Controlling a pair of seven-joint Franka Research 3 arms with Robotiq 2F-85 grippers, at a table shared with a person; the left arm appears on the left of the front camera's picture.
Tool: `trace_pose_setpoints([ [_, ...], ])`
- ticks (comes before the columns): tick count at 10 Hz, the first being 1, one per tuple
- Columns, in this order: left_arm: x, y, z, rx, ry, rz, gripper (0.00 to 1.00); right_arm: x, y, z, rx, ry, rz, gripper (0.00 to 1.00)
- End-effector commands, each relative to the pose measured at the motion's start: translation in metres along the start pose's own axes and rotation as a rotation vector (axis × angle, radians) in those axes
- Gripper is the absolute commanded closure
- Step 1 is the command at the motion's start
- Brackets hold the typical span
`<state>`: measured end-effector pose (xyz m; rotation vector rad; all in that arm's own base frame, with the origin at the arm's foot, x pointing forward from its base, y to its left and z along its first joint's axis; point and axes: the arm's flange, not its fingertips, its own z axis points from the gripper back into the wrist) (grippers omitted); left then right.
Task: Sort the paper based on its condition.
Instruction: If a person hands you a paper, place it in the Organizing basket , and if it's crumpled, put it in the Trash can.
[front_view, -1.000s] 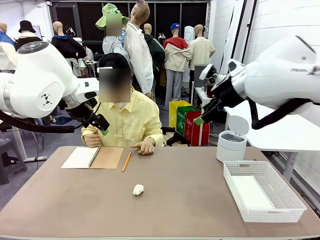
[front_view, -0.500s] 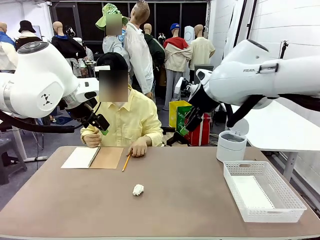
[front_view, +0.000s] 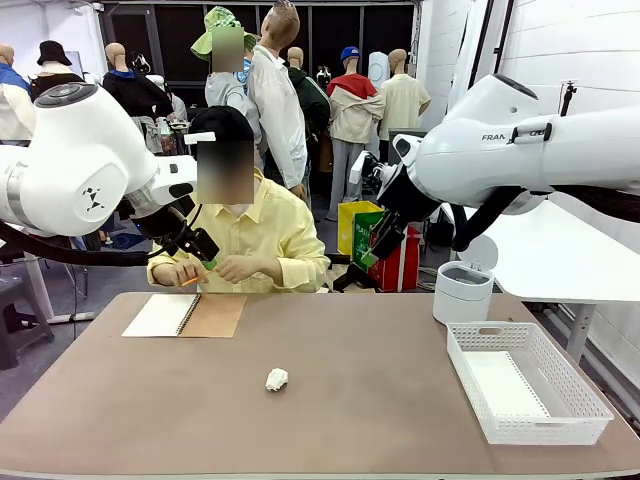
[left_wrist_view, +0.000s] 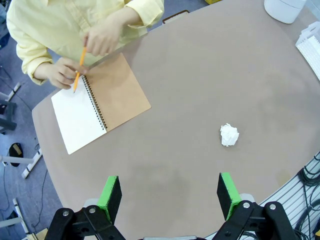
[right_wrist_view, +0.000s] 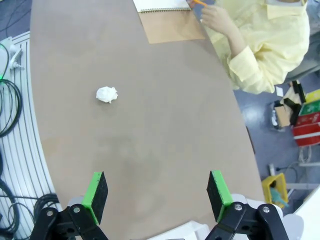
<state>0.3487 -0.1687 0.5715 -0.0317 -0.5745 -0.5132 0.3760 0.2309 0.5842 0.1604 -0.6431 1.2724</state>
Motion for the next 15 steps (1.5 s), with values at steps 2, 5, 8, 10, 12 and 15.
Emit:
trace_pose_setpoints([
  [2, 0.0, 0.001, 0.001, 0.002, -0.001, -0.007, 0.0, 0.0, 0.0, 0.0, 0.0, 0.0, 0.0, 0.0],
  [5, 0.0, 0.001, 0.001, 0.002, -0.001, -0.007, 0.0, 0.02, 0.003, -0.056, 0.096, 0.082, 0.189, 0.0],
  [8, 0.0, 0.001, 0.001, 0.002, -0.001, -0.007, 0.0, 0.034, 0.007, -0.102, 0.19, 0.107, 0.279, 0.0],
  [10, 0.0, 0.001, 0.001, 0.002, -0.001, -0.007, 0.0, 0.039, 0.011, -0.131, 0.231, 0.132, 0.308, 0.0],
  [12, 0.0, 0.001, 0.001, 0.002, -0.001, -0.007, 0.0, 0.044, 0.015, -0.157, 0.288, 0.149, 0.285, 0.0],
  [15, 0.0, 0.001, 0.001, 0.002, -0.001, -0.007, 0.0, 0.047, 0.02, -0.173, 0.283, 0.172, 0.268, 0.0],
])
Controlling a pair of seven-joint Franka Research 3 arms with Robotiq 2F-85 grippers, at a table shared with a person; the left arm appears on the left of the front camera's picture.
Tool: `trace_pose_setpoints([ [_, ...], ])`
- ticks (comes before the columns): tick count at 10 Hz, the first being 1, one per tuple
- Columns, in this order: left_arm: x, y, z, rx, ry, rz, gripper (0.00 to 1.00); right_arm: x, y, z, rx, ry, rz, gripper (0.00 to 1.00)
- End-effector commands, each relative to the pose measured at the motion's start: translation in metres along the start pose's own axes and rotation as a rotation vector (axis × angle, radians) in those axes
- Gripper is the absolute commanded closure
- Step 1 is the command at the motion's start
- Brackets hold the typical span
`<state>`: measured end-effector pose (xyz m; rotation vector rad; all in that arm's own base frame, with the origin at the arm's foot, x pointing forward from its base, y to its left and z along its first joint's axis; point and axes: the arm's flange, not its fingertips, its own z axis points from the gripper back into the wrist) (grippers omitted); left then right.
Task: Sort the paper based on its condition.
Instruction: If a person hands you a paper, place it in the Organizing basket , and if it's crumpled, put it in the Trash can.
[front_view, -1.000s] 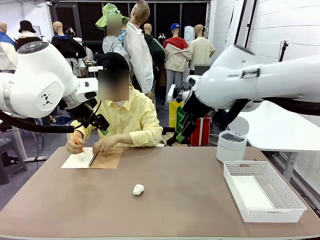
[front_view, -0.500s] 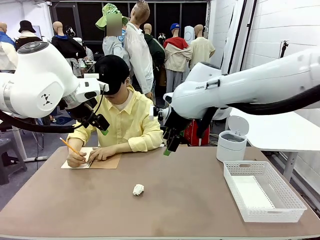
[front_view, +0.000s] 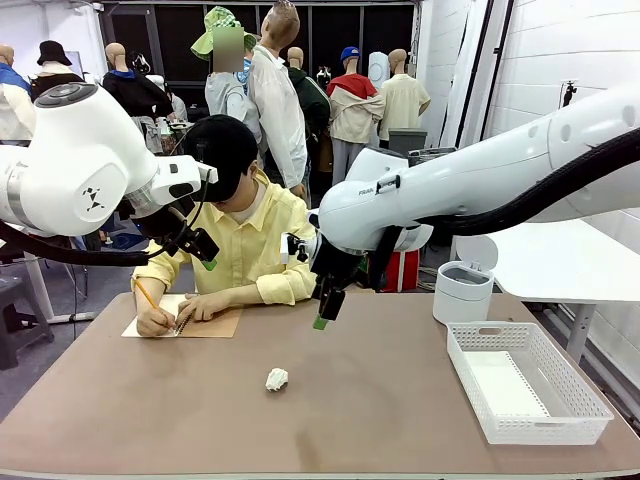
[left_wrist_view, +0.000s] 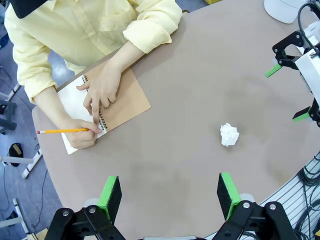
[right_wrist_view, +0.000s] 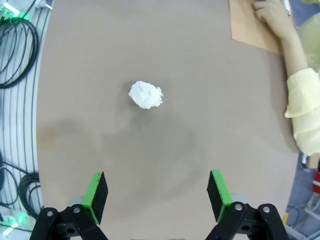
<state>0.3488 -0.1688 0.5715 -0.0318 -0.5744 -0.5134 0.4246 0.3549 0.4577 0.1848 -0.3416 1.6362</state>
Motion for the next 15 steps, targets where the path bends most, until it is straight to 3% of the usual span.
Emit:
trace_pose_setpoints([
  [1, 0.0, 0.001, 0.001, 0.002, -0.001, -0.006, 0.0, -0.003, 0.001, 0.004, -0.006, -0.001, 0.001, 0.0],
  [6, 0.0, 0.001, 0.001, 0.002, -0.001, -0.006, 0.0, 0.0, -0.001, 0.003, -0.008, 0.0, 0.0, 0.0],
  [15, 0.0, 0.001, 0.001, 0.002, -0.001, -0.006, 0.0, 0.037, -0.018, -0.104, 0.059, 0.049, -0.006, 0.0],
])
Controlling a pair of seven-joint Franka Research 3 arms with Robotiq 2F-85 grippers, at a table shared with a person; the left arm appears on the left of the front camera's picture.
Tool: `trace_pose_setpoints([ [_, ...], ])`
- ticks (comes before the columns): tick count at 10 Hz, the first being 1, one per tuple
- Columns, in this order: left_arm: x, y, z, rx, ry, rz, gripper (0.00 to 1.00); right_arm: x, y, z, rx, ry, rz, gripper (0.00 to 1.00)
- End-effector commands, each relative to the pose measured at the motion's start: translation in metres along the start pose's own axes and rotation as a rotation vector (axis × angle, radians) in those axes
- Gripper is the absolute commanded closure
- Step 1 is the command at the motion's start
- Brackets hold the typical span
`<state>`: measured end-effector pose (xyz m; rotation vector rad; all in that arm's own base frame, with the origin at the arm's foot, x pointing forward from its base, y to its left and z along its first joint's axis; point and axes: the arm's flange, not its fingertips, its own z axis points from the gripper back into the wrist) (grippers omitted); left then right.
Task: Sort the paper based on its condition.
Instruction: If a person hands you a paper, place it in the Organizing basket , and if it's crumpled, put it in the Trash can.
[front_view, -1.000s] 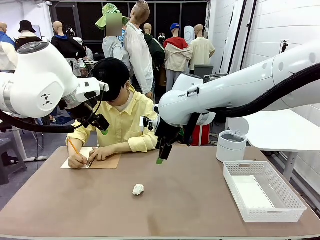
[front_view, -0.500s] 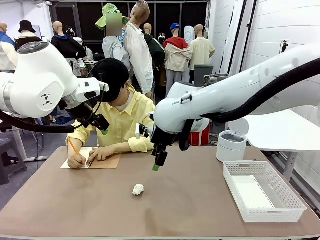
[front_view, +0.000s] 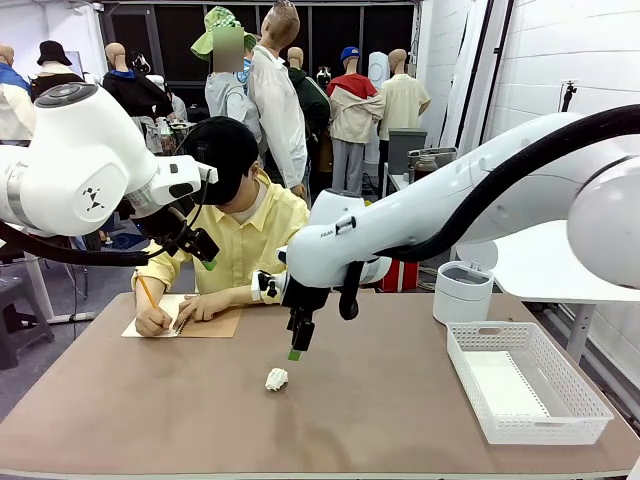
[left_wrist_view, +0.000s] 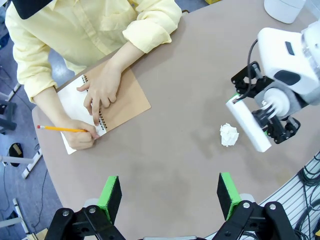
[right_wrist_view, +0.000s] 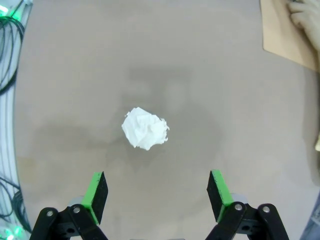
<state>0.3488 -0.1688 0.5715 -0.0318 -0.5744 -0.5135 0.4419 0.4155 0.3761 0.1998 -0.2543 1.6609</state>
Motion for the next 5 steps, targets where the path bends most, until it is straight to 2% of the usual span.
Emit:
trace_pose_setpoints([
  [1, 0.0, 0.001, 0.001, 0.002, -0.001, -0.006, 0.0, 0.01, -0.007, -0.013, -0.014, 0.012, -0.017, 0.0],
  [5, 0.0, 0.001, 0.001, 0.002, -0.001, -0.006, 0.0, 0.015, -0.003, -0.042, 0.038, 0.009, -0.02, 0.0],
])
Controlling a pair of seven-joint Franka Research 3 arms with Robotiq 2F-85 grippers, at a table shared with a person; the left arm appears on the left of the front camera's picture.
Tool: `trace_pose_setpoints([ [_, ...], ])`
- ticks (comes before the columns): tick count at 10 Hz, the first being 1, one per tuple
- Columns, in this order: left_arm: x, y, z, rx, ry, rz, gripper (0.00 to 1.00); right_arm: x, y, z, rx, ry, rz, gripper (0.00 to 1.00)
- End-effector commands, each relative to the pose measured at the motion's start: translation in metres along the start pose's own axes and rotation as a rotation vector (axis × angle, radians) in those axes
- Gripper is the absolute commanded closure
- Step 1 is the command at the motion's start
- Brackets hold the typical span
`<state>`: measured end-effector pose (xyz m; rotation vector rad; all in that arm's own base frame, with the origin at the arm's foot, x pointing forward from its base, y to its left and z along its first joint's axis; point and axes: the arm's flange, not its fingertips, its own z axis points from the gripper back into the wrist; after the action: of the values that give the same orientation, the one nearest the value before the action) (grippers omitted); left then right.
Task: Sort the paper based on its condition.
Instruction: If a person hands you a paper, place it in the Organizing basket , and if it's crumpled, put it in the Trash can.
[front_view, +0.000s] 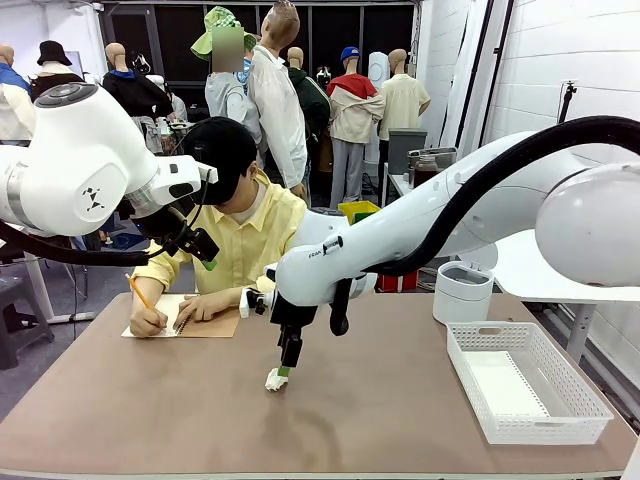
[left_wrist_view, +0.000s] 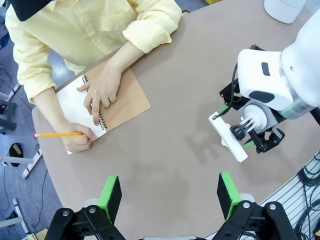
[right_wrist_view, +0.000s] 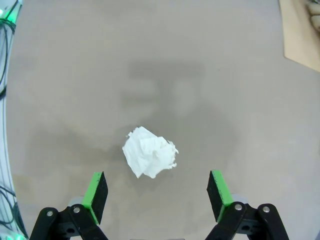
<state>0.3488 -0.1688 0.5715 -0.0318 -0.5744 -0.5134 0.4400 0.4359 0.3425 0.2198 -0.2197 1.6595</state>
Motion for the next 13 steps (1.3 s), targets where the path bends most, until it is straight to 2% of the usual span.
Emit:
trace_pose_setpoints([
  [1, 0.0, 0.001, 0.001, 0.002, -0.001, -0.006, 0.0, 0.005, -0.003, -0.009, 0.015, 0.001, -0.01, 0.0],
  [7, 0.0, 0.001, 0.001, 0.002, -0.001, -0.006, 0.0, 0.007, -0.003, -0.024, 0.067, 0.024, -0.006, 0.0],
  [13, 0.0, 0.001, 0.001, 0.002, -0.001, -0.006, 0.0, 0.011, -0.007, -0.034, 0.062, 0.053, 0.002, 0.0],
])
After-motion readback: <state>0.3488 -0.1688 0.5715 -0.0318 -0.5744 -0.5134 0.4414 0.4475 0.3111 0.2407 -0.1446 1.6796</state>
